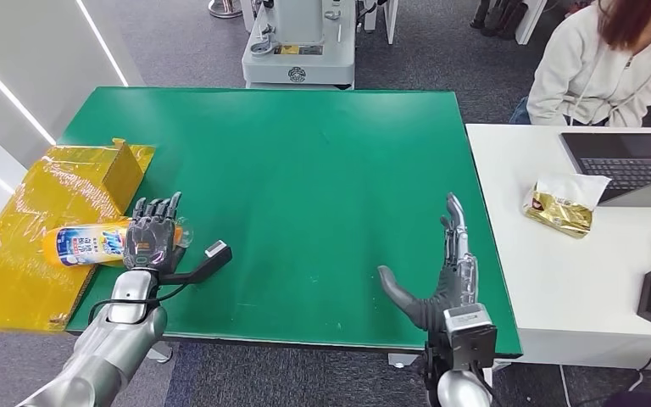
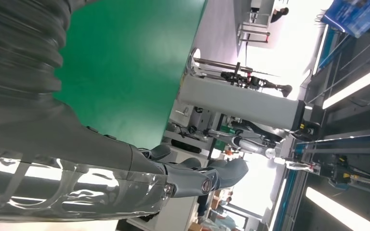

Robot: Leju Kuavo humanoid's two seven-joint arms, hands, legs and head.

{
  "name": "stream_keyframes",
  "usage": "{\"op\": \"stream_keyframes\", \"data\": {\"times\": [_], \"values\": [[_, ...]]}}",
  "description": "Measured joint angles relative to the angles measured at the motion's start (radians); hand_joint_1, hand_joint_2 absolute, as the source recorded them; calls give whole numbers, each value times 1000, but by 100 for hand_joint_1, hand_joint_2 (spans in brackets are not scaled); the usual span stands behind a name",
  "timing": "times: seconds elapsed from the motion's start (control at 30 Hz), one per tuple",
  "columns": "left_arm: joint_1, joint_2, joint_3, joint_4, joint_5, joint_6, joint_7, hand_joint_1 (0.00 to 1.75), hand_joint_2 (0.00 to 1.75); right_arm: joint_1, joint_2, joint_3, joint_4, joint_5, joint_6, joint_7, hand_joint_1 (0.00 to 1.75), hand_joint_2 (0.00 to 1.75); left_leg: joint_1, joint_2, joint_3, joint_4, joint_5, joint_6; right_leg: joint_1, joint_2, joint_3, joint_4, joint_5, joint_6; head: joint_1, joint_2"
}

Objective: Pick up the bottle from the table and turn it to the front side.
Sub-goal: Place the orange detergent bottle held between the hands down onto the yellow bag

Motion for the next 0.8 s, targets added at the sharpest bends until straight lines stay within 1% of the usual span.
{"op": "stream_keyframes", "data": {"times": [0.13, 0.23, 0.33, 0.47, 0.6, 0.7, 0.8], "values": [[0, -12, 41, -3, -74, 0, 38, 0, 175, -7, 0, 10, 23, -3, -13, -1, 0, 175, 0, 0, 0, 0, 0, 0, 0, 0, 0, 0, 0, 0, 0, 0], [0, -15, 57, -3, -97, 0, 50, 0, 175, -9, 0, 10, 34, -7, -15, -1, 0, 175, 0, 0, 0, 0, 0, 0, 0, 0, 0, 0, 0, 0, 0, 0], [2, -20, 76, -3, -94, 0, 38, 0, 175, -9, 0, 9, 39, -10, -15, -1, 0, 175, 0, 0, 0, 0, 0, 0, 0, 0, 0, 0, 0, 0, 0, 0], [17, -32, 105, -16, -67, 0, -3, 0, 175, -3, -1, 7, 40, -13, -11, 0, 0, 175, 0, 0, 0, 0, 0, 0, 0, 0, 0, 0, 0, 0, 0, 0], [36, -57, 148, -42, 6, 0, -92, 0, 175, 8, -2, 2, 40, -10, -4, 0, 0, 175, 0, 0, 0, 0, 0, 0, 0, 0, 0, 0, 0, 0, 0, 0], [48, -90, 186, -65, 94, 0, -210, 0, 175, 12, -2, -5, 45, -4, 4, 0, 0, 175, 0, -1, 0, 0, 0, 0, 0, 0, 0, -1, 0, 0, 0, 0], [57, -137, 225, -82, 213, 0, -346, 0, 175, 15, -1, -14, 50, 3, 7, -2, 0, 175, 0, -1, -1, 0, 0, 0, 0, -1, 0, -1, 0, 0, 0, 0]]}}
